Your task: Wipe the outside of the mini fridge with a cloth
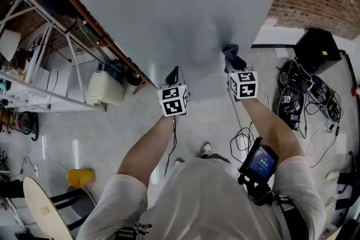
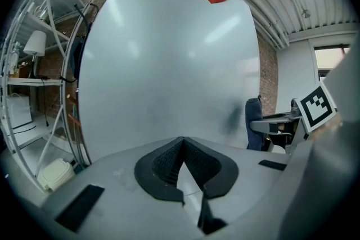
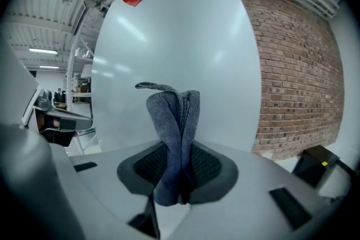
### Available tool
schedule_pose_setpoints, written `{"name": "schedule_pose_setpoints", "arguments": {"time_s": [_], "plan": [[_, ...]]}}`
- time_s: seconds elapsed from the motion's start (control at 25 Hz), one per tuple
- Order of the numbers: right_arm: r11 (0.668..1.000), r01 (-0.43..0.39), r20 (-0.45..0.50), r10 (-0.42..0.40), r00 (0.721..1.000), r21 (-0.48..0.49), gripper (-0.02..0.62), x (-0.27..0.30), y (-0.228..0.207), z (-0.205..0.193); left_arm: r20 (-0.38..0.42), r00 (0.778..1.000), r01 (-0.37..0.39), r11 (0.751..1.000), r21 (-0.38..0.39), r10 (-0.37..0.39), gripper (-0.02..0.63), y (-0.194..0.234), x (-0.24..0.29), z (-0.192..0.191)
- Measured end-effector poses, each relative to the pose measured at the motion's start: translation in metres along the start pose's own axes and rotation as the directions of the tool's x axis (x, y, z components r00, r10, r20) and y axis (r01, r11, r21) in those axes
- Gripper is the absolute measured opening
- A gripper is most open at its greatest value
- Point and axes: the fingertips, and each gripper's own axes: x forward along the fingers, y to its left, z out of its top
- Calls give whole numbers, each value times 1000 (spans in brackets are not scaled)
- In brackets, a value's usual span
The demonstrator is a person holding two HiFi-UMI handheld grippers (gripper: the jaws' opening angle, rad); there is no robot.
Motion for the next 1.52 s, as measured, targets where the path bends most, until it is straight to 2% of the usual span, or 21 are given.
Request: {"name": "schedule_pose_setpoints", "arguments": {"time_s": [0.48,0.68,0.96,1.24,1.52], "plan": [[992,-128,-67,127,990,-10,104,-4,191,-26,-37,998,-51,998,-28,50,0,114,-89,-43],[987,-158,-83,157,984,1,104,-6,247,-35,-23,998,-52,997,-50,51,0,138,-110,-51],[974,-225,-98,225,969,6,104,13,283,-54,0,998,-65,996,-62,66,0,145,-108,-67],[954,-299,-116,298,947,10,104,71,296,-136,28,990,-134,988,-72,137,0,164,-61,-130],[936,-352,-60,351,934,-5,104,137,327,-215,104,981,-159,985,-72,166,0,197,-20,-210]]}}
